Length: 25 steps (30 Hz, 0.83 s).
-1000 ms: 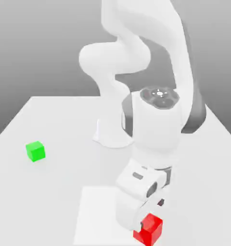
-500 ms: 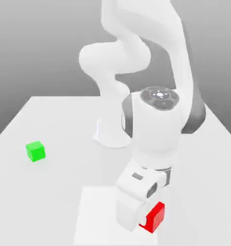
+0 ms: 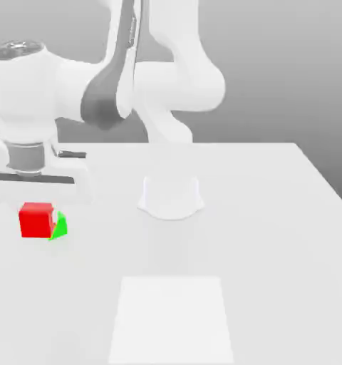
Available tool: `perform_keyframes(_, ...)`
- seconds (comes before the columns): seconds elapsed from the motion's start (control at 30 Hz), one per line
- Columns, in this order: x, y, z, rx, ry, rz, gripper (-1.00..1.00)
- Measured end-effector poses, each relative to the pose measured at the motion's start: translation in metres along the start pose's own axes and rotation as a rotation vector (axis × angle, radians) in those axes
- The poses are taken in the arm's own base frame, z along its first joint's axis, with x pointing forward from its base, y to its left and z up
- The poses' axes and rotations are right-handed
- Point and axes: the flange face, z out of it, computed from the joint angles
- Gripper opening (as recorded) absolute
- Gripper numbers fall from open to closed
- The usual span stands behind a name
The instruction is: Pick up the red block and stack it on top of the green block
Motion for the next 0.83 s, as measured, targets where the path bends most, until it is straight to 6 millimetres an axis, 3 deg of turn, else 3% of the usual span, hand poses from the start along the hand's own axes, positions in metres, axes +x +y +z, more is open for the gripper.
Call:
perform_keyframes(0.17,-0.031,0.087,0.018,0.018,-0.029,0.280,-1.00)
perform_keyframes(0.3,-0.067,0.134,0.037,0.047,-0.050,0.488,-1.00)
perform_keyframes(0.43,-0.074,0.141,0.056,0.060,-0.051,0.535,-1.00)
perform_keyframes(0.73,-0.076,0.137,0.101,0.060,-0.053,0.534,-1.00)
perform_keyframes(0.77,-0.077,0.136,0.106,0.059,-0.054,0.529,1.00)
perform_keyframes(0.83,-0.076,0.132,0.106,0.059,-0.054,0.519,1.00)
